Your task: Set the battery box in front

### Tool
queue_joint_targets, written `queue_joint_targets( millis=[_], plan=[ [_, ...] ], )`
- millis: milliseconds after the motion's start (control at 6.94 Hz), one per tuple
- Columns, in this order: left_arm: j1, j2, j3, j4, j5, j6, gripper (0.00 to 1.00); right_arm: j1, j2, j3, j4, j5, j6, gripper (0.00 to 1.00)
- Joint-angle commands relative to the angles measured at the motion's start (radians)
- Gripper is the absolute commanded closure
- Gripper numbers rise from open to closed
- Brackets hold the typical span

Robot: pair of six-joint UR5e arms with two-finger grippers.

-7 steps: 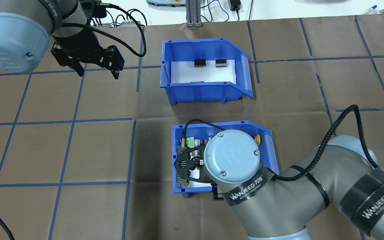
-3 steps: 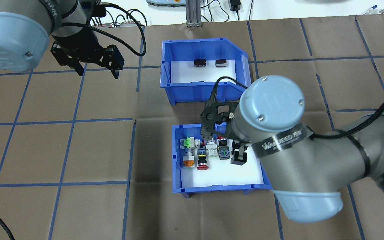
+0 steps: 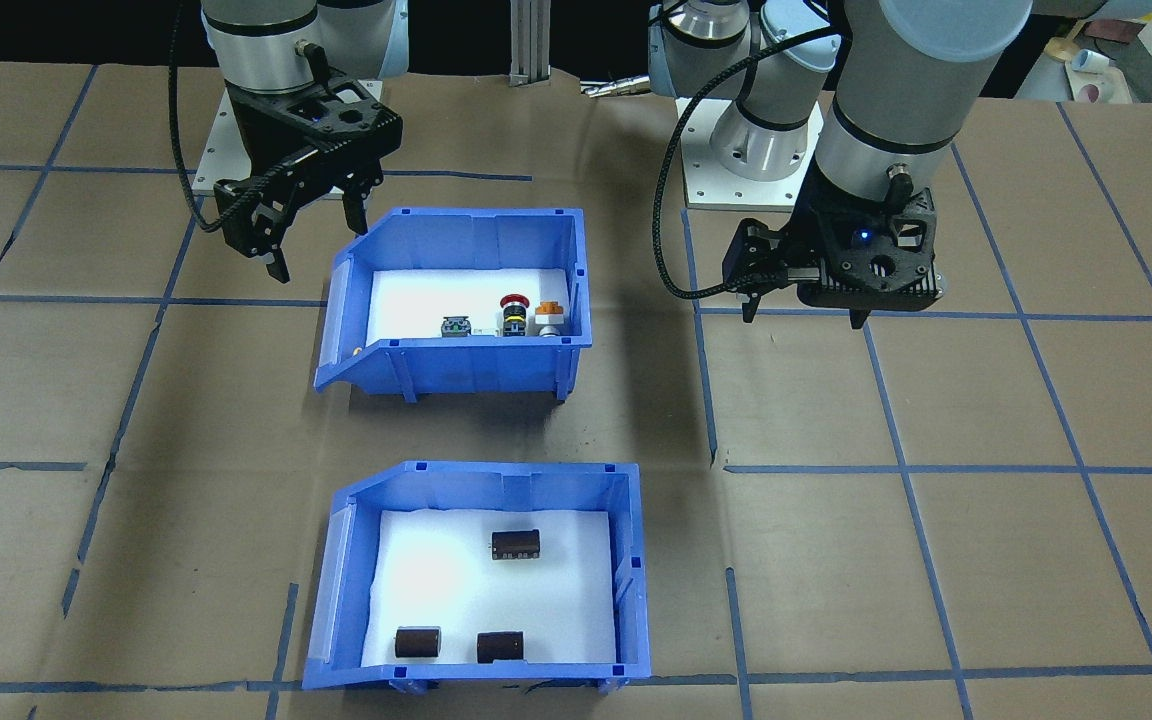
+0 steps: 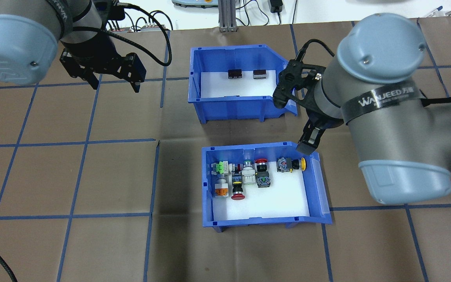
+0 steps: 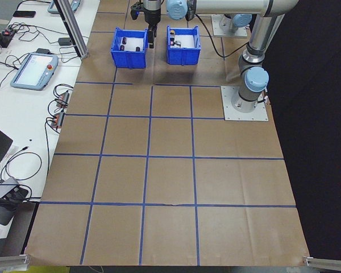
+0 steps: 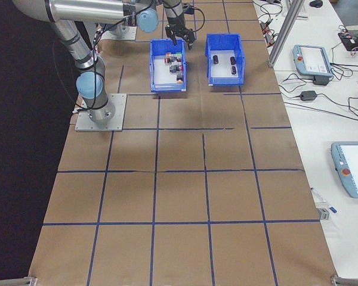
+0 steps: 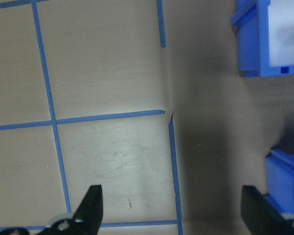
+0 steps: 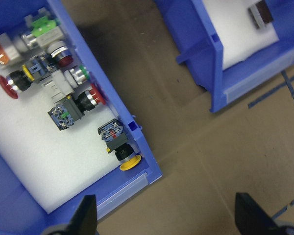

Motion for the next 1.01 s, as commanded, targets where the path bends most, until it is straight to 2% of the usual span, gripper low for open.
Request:
queue_joint_targets(
  millis=[0,288,576,720,864],
  plan=[
    [0.0,0.0,-0.003,0.003,0.0,-0.001,0.01,-0.015,0.076,-0.06,0.005,-0.004,0.272,0.0],
    [0.0,0.0,-0.001,0.003,0.0,-0.001,0.01,-0.041,0.146,-0.114,0.033,-0.004,0.462,0.0],
    [0.0,0.0,-0.001,0.008,0.0,-0.002,0.01,-0.099,0.147,-0.201,0.22,0.006,0.666,0.0],
    [0.0,-0.002,-0.006,0.015,-0.003,-0.004,0.01,-0.101,0.165,-0.276,0.294,0.036,0.768,0.0],
    [0.0,-0.002,-0.006,0.015,-0.003,-0.004,0.01,-0.102,0.215,-0.341,0.327,0.041,0.832,0.0]
  ],
)
